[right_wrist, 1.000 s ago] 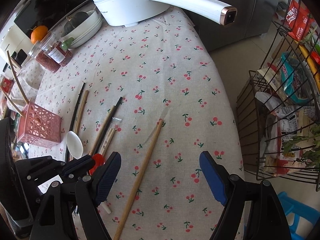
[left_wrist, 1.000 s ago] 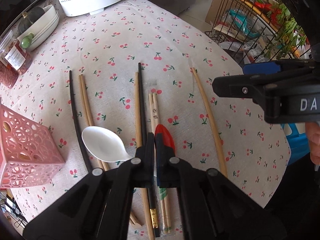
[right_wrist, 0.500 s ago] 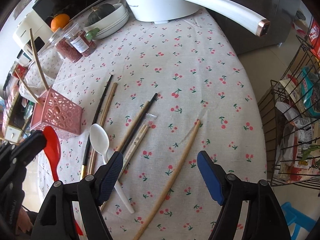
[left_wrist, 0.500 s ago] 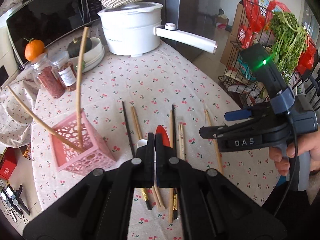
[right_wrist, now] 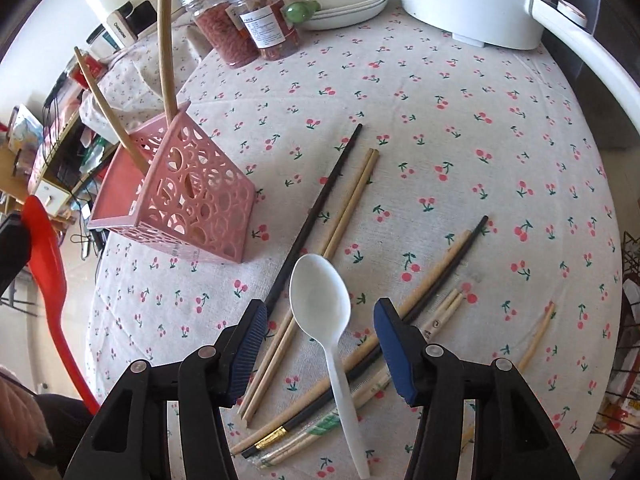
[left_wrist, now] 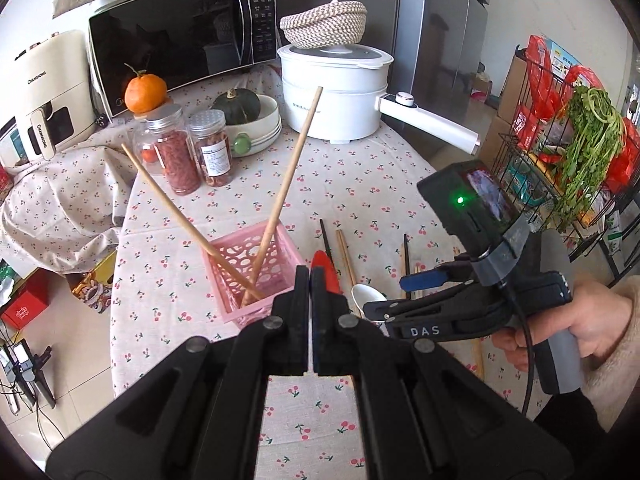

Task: Organize utensils
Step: 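Close the right gripper on the white plastic spoon while the left gripper lifts the red spoon, then lower the red spoon into the pink holder and open the left gripper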

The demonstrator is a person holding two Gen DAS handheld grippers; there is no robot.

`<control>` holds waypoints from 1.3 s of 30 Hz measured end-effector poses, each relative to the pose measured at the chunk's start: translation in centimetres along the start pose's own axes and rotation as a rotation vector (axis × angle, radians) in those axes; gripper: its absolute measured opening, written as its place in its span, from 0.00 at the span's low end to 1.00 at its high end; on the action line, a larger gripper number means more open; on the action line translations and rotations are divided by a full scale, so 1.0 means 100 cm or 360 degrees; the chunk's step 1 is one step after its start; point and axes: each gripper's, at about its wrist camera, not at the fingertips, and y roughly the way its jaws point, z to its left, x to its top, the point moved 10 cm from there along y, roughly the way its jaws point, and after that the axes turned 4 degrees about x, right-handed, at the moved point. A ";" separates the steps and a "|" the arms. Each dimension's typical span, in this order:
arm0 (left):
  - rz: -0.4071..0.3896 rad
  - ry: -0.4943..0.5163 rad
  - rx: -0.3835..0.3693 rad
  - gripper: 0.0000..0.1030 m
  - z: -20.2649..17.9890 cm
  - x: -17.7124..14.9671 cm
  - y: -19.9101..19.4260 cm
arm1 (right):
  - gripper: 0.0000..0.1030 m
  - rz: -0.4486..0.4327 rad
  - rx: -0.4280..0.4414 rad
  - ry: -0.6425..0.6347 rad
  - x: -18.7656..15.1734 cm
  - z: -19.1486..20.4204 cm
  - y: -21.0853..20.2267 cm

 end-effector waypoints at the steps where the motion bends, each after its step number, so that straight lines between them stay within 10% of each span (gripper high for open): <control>1: 0.0000 -0.0003 -0.0003 0.01 0.002 -0.002 -0.003 | 0.55 0.0016 -0.0012 -0.0008 0.001 0.001 0.005; 16: -0.0234 -0.0059 0.0090 0.01 0.027 0.017 -0.030 | 0.35 -0.0084 -0.0104 -0.0023 0.022 0.004 0.007; 30: -0.0933 -0.0275 0.0559 0.01 0.088 0.081 -0.088 | 0.35 -0.0555 0.0072 0.0052 0.036 0.029 -0.094; 39: -0.1009 -0.0422 0.0734 0.01 0.118 0.080 -0.056 | 0.35 -0.0656 0.0046 0.0051 0.038 0.024 -0.108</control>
